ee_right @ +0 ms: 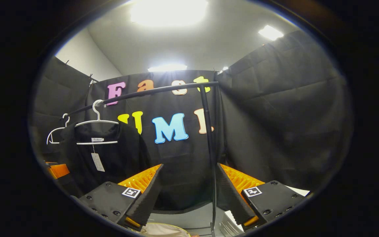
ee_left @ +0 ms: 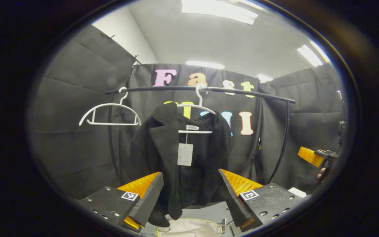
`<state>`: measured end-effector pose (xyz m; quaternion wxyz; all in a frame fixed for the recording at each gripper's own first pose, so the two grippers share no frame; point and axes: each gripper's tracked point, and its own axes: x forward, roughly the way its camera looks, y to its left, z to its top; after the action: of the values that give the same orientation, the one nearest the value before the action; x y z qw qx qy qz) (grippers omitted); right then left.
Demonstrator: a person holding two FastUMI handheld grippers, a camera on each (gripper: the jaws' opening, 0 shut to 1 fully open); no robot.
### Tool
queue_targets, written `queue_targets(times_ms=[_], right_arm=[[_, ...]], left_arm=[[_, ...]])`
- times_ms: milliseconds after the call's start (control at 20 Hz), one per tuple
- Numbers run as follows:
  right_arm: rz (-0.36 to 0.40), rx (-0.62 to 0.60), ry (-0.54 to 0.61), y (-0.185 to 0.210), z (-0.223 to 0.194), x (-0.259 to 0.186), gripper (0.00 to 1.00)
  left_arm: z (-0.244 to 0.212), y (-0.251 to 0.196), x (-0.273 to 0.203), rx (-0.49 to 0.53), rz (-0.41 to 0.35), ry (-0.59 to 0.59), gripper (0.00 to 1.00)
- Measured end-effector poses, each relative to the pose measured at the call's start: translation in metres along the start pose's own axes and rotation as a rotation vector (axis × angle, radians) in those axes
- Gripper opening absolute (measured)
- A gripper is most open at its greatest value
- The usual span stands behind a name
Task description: Grasp the clothes on the hanger with both hands and then place them into the laundry hamper below.
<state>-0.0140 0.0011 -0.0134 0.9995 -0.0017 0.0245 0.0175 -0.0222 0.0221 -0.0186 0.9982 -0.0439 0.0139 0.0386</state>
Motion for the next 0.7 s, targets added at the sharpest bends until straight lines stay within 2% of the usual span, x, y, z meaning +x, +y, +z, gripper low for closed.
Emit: queue_targets(times_ms=[700], right_arm=[[0.062, -0.020, 0.072, 0.022, -0.008, 0.004, 0.98]], left_arm=[[-0.021, 0.053, -0.007, -0.114, 0.116, 0.029, 0.95]])
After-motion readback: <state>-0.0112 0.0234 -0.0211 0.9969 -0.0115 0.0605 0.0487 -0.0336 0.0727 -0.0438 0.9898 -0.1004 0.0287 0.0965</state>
